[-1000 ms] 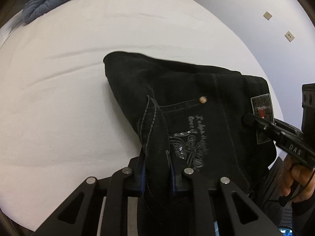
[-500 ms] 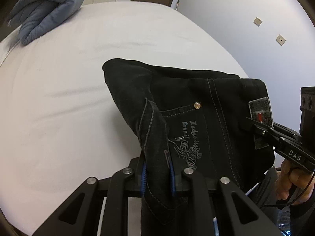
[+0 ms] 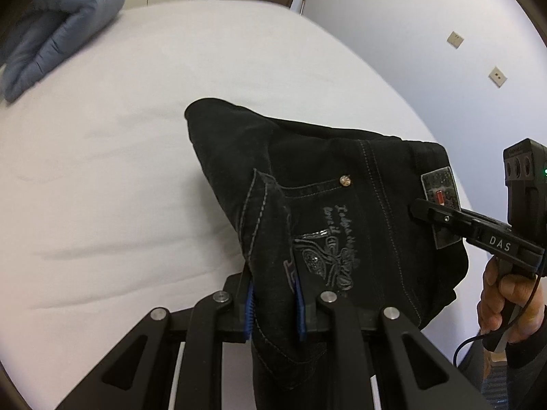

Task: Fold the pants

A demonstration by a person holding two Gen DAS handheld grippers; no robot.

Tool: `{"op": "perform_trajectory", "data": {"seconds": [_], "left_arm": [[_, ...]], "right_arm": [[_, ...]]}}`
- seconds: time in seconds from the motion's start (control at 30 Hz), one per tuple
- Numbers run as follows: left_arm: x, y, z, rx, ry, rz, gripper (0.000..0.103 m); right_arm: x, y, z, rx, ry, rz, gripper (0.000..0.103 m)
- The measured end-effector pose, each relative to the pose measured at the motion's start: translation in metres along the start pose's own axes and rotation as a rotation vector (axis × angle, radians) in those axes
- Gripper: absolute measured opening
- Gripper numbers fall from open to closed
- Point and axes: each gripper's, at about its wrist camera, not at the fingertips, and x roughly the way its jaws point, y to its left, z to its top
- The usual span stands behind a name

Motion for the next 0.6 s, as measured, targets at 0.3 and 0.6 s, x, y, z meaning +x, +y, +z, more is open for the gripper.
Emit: {"op": "perform_trajectory", "data": {"seconds": [0.3,0.6], "left_arm": [[0.041,0.019,-0.026,-0.112,-0.006,0.003,0.064],[-0.049,-0.020,-0.034,-0.003,-0.293,0.224,0.092]], "right_arm": [[0.039,-0.083,-0.020,0.184,0.021,0.178,0.033],[-0.059,-0.069,-0.048,0.113,-0.157,0.001,0.048]]}}
